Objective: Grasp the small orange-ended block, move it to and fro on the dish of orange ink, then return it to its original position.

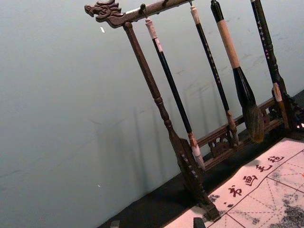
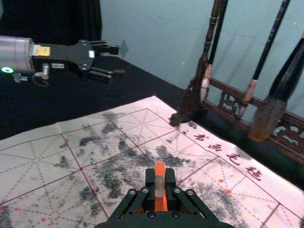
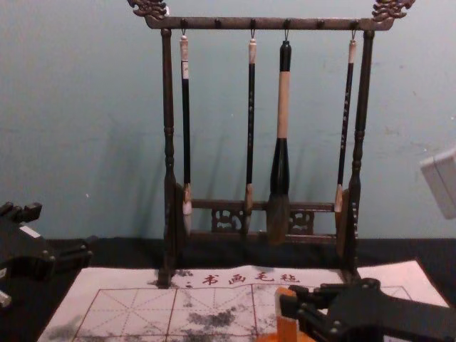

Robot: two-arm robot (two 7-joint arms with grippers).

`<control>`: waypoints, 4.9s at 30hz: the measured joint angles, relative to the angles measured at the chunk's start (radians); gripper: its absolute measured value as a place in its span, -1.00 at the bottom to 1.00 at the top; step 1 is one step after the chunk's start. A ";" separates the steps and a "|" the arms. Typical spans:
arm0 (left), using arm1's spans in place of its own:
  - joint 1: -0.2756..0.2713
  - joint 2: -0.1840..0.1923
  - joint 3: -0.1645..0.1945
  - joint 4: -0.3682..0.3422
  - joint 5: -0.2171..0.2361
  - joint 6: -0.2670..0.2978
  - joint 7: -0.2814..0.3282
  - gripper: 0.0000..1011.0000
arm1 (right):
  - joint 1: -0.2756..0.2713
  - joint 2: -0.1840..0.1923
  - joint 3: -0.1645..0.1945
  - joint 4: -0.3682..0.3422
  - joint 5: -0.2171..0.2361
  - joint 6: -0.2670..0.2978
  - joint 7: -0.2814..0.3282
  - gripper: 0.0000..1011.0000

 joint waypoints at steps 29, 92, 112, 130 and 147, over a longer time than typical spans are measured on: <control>0.000 0.000 0.000 0.000 0.000 0.000 0.000 0.98 | -0.069 0.050 0.061 -0.071 0.008 0.029 -0.025 -0.84; 0.000 0.000 0.000 0.000 0.000 0.000 0.000 0.98 | -0.034 0.033 0.053 -0.029 0.000 0.029 -0.031 -0.84; 0.000 0.000 0.000 0.000 0.000 0.000 0.000 0.98 | -0.087 0.060 0.041 -0.097 0.018 0.037 0.001 -0.84; 0.000 0.000 0.000 0.000 0.000 0.000 0.000 0.98 | -0.035 0.030 0.008 -0.049 0.010 0.024 0.012 -0.84; 0.000 0.000 0.000 0.000 0.000 0.000 0.000 0.98 | -0.015 0.021 0.029 -0.012 0.001 0.019 -0.013 -0.84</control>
